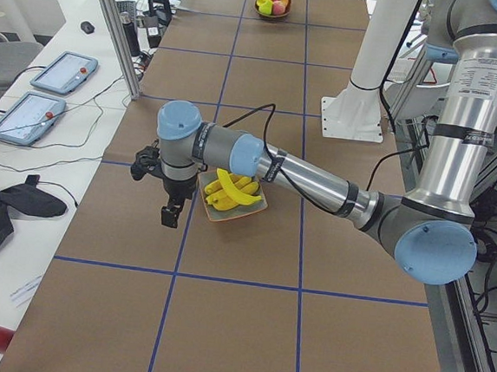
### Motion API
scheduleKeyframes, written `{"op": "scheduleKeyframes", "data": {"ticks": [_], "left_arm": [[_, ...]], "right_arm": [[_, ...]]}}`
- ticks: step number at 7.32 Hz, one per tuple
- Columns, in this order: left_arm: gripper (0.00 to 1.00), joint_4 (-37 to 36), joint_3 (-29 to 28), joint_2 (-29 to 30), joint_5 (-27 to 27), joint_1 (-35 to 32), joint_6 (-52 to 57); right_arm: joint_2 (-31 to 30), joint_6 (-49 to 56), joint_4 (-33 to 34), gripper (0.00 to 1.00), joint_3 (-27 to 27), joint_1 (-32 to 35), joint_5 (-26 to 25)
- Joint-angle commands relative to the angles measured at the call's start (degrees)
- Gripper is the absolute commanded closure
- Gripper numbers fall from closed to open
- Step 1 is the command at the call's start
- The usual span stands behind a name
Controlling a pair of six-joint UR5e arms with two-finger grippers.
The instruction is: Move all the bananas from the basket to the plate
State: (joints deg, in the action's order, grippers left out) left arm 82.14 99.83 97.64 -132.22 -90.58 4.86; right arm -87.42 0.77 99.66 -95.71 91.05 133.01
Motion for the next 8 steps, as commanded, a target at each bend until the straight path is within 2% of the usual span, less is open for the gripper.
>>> {"op": "scheduleKeyframes", "data": {"ticks": [1, 4, 5, 8], "left_arm": [[0.0, 2.39, -2.88, -2.09, 0.03, -2.15, 3.93], [0.0, 17.75, -14.19, -3.69, 0.12, -1.97, 0.44], [0.0, 18.05, -13.96, -3.43, 0.12, -1.88, -3.5], [0.0, 17.96, -13.17, -3.33, -0.15, -1.45, -4.16]], "right_arm": [[-2.75, 0.55, -0.96, 0.0, 0.26, 1.15, -1.09], [-4.06, 1.51, -2.89, 0.0, 1.93, 1.32, -0.82], [-4.42, 5.26, -2.89, 0.0, 2.19, 2.28, -0.82], [-6.26, 6.43, -2.89, 0.0, 3.25, 5.0, 0.14]]}}
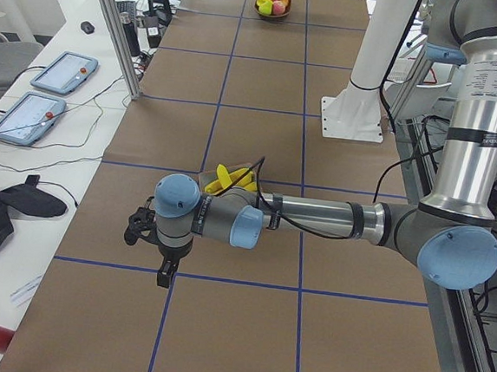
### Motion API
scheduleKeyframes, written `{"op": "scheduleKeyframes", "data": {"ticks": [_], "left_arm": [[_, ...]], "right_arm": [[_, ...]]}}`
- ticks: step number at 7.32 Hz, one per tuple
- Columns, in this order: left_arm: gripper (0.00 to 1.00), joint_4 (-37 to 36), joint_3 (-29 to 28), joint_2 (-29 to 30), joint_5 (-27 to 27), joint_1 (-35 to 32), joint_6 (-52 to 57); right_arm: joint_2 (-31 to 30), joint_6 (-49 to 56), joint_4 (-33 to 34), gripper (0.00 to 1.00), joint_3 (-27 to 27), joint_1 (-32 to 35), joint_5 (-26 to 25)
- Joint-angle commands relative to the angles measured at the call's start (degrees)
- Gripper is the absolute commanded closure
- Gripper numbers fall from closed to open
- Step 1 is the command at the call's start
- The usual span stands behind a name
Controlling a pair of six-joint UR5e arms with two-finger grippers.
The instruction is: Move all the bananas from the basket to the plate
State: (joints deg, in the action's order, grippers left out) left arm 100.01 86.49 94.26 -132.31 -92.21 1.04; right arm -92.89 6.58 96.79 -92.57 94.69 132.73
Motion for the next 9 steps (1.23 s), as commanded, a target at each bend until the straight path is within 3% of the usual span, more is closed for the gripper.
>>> {"op": "scheduleKeyframes", "data": {"ticks": [1, 4, 9], "left_arm": [[0.0, 0.01, 0.25, 0.04, -0.06, 0.19, -0.25], [0.0, 0.01, 0.52, -0.22, 0.03, 0.19, -0.25], [0.0, 0.01, 0.52, -0.22, 0.29, 0.19, -0.25]], "right_arm": [[-0.62, 0.1, -0.03, 0.0, -0.41, 1.46, 0.42], [-0.18, -7.07, 0.15, 0.0, -4.98, 1.37, 1.47], [-0.62, -6.76, -0.03, 0.0, -4.81, 1.28, 1.83]]}}
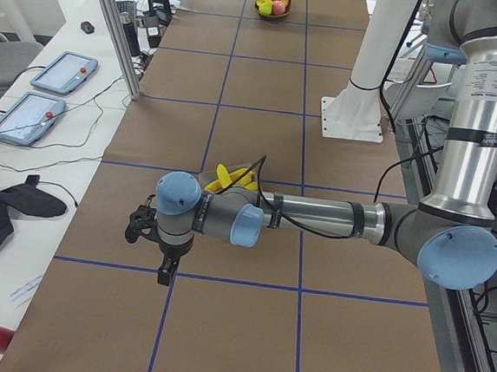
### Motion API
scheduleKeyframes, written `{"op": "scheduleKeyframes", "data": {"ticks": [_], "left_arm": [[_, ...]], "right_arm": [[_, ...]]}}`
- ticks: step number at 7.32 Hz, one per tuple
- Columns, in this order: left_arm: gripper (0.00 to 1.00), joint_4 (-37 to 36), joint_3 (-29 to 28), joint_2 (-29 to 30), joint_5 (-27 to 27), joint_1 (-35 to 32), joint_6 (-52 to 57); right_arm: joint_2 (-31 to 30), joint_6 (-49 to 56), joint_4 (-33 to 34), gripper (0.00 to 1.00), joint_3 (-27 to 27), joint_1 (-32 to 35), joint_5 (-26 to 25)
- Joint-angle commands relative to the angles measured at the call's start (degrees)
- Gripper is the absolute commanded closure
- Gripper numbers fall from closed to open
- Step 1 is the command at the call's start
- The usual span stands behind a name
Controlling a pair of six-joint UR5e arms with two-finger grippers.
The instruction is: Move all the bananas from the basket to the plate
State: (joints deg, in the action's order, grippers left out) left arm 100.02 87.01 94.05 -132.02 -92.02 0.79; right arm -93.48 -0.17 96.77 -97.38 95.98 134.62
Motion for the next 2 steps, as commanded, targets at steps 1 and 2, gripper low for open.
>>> {"op": "scheduleKeyframes", "data": {"ticks": [1, 2], "left_arm": [[0.0, 0.0, -0.09, 0.0, 0.01, 0.0, 0.09], [0.0, 0.0, -0.09, 0.0, 0.01, 0.0, 0.09]], "right_arm": [[-0.04, 0.0, -0.01, 0.0, 0.0, -0.01, -0.06], [-0.04, 0.0, -0.01, 0.0, 0.0, 0.08, -0.06]]}}
